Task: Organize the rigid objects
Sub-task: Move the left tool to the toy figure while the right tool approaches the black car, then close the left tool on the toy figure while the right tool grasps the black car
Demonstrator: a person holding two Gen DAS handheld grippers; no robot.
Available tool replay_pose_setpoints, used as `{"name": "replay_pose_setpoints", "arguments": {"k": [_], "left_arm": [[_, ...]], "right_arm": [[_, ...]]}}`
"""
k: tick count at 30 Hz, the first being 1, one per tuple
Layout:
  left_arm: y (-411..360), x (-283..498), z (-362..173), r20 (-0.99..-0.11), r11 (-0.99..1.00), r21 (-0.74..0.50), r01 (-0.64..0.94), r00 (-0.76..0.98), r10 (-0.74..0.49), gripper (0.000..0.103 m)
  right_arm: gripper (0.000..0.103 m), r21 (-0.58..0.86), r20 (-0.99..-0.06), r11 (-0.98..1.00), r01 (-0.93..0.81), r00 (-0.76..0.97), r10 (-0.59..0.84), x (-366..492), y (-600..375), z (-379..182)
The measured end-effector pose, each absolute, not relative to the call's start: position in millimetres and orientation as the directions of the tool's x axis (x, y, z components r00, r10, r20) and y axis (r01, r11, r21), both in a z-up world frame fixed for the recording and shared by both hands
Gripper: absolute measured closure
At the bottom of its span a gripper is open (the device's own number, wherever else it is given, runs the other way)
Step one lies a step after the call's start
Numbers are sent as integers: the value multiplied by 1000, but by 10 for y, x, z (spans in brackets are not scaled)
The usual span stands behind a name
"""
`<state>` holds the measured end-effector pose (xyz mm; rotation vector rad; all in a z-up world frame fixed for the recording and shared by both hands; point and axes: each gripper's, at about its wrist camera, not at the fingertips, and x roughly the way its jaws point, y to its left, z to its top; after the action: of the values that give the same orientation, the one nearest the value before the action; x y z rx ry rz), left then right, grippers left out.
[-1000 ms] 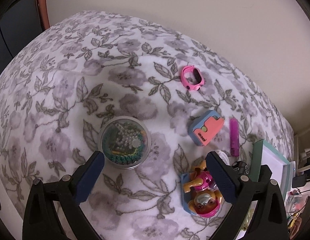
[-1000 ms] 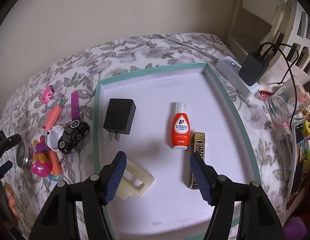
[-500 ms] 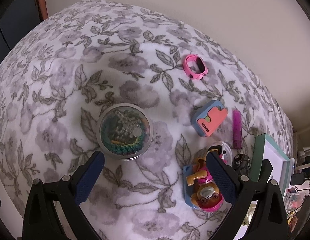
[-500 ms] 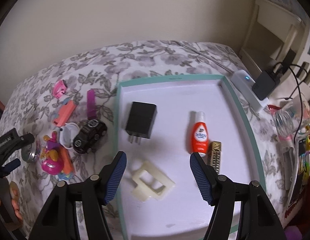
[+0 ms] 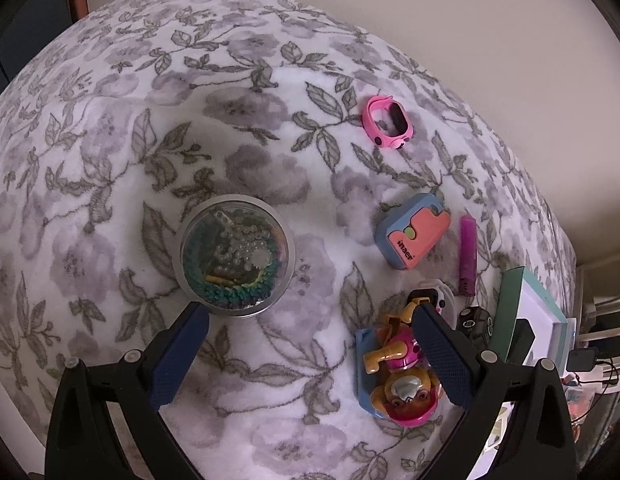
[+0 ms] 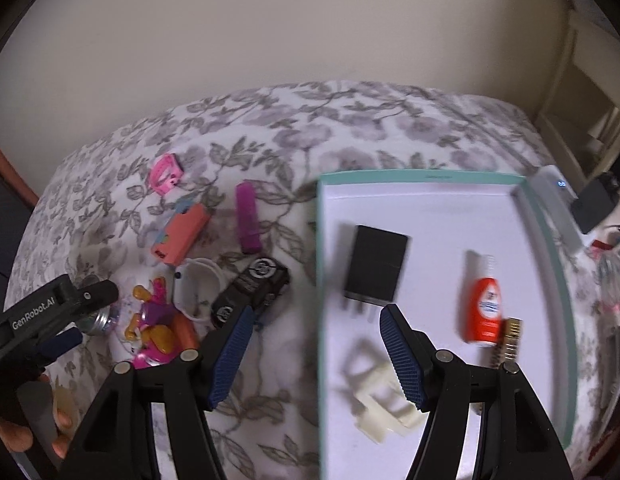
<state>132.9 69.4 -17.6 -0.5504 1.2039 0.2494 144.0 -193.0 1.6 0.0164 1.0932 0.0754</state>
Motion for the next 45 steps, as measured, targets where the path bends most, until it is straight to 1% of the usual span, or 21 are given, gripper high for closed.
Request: {"name": "replay_pose_setpoints", "arguments": {"k": [5, 8, 10, 11, 12, 15, 17, 21, 23, 25, 27, 28, 29, 32, 33, 34, 36, 45], "left_arm": [[712, 1347, -166, -925, 830, -293, -474, 360, -121, 2], [659, 1367, -143, -920, 831, -309, -462, 366, -139, 2], [595, 1391, -101, -922, 848, -288, -445, 369, -120, 2], [574, 1401, -88, -920, 855, -286, -433, 372, -120, 2], [535, 1418, -72, -918, 862, -287, -417, 376, -123, 2], [434, 1450, -63, -919, 880, -278, -385, 373, -127, 2], [364, 1466, -90, -921, 889, -279, -364, 363, -140, 3], [262, 1478, -139, -924, 894, -290, -340, 342, -170, 3], [223, 1477, -144, -924, 897, -294, -331, 337, -178, 7], [198, 1478, -151, -923, 896, -304, -323, 332, -194, 14], [191, 1472, -159, -922, 892, -313, -325, 329, -204, 14], [188, 1468, -162, -922, 892, -317, -323, 327, -210, 14], [182, 1465, -164, -922, 893, -317, -320, 323, -211, 14], [149, 1460, -185, -921, 891, -329, -313, 315, -230, 14], [130, 1466, -191, -921, 891, -330, -313, 314, -231, 16], [116, 1464, -190, -921, 892, -331, -307, 313, -234, 22], [100, 1455, -192, -918, 890, -342, -302, 309, -248, 27], [117, 1421, -218, -916, 875, -368, -314, 286, -283, 27]], "right_arm": [[35, 73, -890, 996, -60, 447, 92, 1562, -1811, -83], [40, 83, -883, 994, -65, 458, 103, 1618, -1750, -100], [42, 90, -883, 994, -68, 456, 112, 1670, -1716, -130], [46, 92, -883, 993, -70, 455, 113, 1693, -1702, -150], [48, 93, -884, 993, -70, 453, 115, 1711, -1689, -168], [49, 114, -886, 991, -65, 444, 131, 1766, -1676, -227], [53, 122, -887, 991, -59, 442, 135, 1788, -1672, -260], [53, 138, -889, 988, -62, 432, 151, 1812, -1646, -316], [58, 142, -892, 988, -64, 425, 156, 1814, -1632, -342], [60, 158, -896, 985, -67, 410, 171, 1813, -1627, -376], [61, 165, -895, 984, -67, 409, 178, 1801, -1635, -384], [64, 167, -895, 984, -67, 408, 180, 1797, -1640, -384], [70, 170, -895, 983, -67, 406, 182, 1792, -1646, -385], [71, 174, -898, 982, -71, 399, 187, 1775, -1656, -398], [71, 176, -898, 982, -72, 397, 190, 1767, -1664, -397], [71, 184, -897, 980, -71, 395, 197, 1758, -1677, -397], [71, 195, -897, 978, -68, 390, 206, 1742, -1698, -400], [72, 215, -899, 975, -65, 378, 223, 1714, -1725, -398]]}}
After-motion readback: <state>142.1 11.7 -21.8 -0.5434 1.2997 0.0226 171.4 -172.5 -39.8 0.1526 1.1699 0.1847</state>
